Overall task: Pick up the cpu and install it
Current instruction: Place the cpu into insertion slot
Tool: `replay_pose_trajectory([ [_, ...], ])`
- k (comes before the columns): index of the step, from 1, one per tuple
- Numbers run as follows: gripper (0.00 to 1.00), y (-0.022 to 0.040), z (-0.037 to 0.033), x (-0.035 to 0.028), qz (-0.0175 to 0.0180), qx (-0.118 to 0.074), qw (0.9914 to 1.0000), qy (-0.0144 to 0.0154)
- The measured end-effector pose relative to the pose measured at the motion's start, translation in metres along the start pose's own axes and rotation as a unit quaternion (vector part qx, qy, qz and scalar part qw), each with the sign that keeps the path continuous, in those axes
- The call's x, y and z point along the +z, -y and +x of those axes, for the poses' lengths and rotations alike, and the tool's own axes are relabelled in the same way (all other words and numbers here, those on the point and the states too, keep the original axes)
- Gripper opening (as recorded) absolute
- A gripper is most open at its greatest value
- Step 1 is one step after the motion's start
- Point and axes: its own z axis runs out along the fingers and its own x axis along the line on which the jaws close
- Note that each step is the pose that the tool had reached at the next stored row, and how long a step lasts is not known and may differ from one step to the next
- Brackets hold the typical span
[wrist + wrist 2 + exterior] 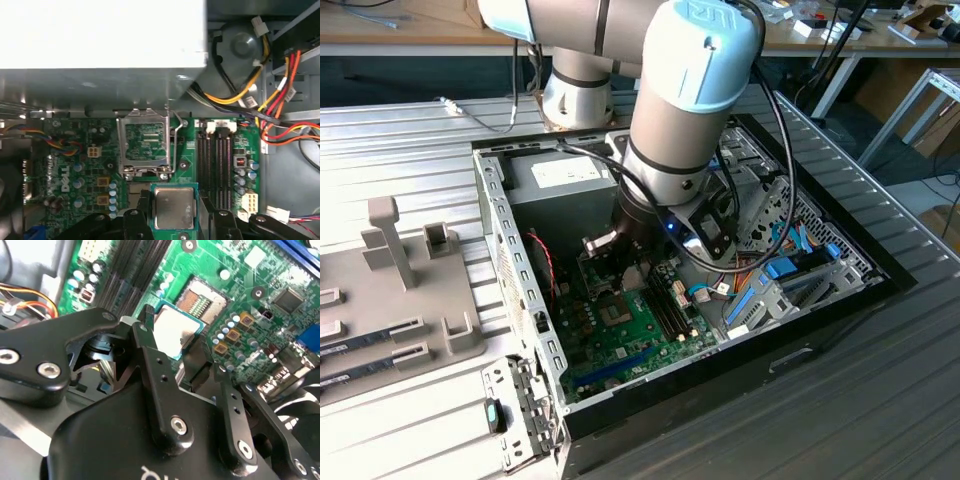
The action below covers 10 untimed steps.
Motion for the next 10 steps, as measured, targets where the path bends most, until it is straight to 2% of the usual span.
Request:
replay_pose_trajectory([
  [3, 0.47, 0.0001, 0.0016, 0.0012, -0.0002, -0.006, 0.99998, -0.0002],
  [4, 0.47, 0.0001, 0.0029, 0.0024, -0.0006, -0.018, 0.99984, -0.0006],
  [7, 0.47, 0.0003, 0.0076, 0.0053, -0.0009, -0.028, 0.99961, -0.0009],
  [10, 0.47, 0.0031, 0.0113, 0.0095, -0.0011, -0.03, 0.99956, -0.0009],
])
